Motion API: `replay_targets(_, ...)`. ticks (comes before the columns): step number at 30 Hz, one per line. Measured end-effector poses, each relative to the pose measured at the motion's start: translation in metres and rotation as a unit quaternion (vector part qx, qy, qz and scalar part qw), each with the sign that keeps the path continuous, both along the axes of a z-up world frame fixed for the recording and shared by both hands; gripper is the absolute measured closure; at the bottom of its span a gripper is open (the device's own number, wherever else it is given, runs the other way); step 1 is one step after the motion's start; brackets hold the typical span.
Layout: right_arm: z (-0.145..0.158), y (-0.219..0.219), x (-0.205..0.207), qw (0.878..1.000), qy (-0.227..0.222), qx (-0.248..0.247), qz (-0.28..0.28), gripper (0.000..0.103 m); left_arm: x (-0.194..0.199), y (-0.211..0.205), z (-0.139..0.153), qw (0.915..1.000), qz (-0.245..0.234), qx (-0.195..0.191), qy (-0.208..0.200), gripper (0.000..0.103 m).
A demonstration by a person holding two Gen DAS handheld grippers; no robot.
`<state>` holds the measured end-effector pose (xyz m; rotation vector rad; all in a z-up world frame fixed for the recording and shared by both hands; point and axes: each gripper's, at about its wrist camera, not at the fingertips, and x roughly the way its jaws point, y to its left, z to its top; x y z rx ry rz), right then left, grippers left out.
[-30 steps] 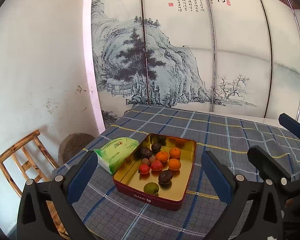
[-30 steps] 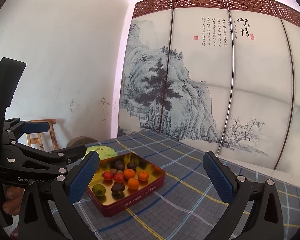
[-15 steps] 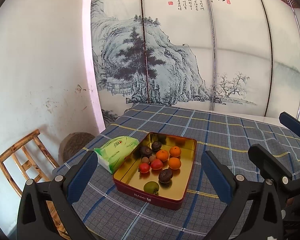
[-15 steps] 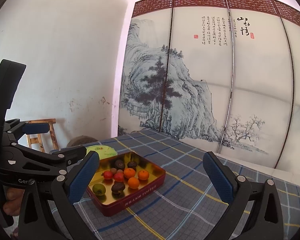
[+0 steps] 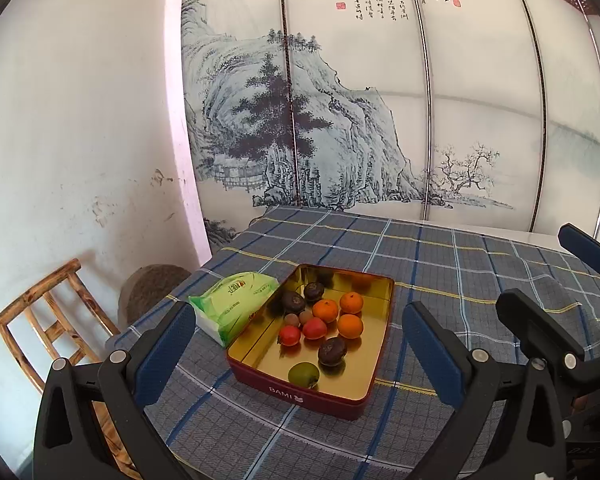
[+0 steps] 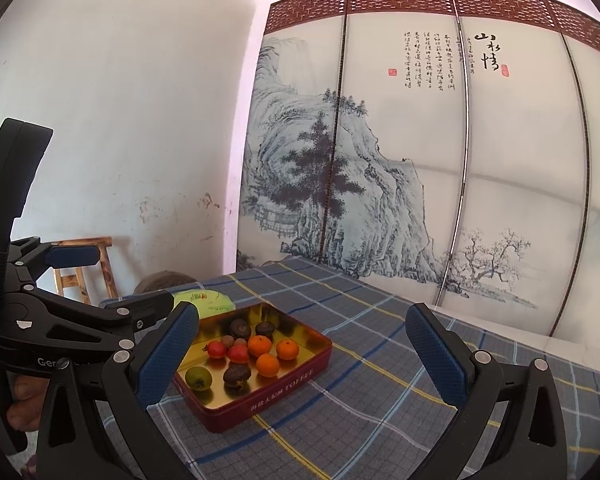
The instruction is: Organize fruits
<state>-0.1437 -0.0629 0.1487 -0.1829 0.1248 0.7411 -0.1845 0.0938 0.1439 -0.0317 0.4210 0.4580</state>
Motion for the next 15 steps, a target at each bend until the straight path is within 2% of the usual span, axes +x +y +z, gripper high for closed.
replay_targets(8,0.001,0.000,0.000,1.000,0.001,0.001,0.000,0.000,-0.001,0.002,-0.004,1.0000,-0.001,0.000,0.006,0.000)
replay_targets(15,-0.011,-0.002,0.007,1.000,0.017,0.006,-0.001,0.000,0.000,0.004,-0.007,0.9999,-0.001,-0.001,0.011,0.000)
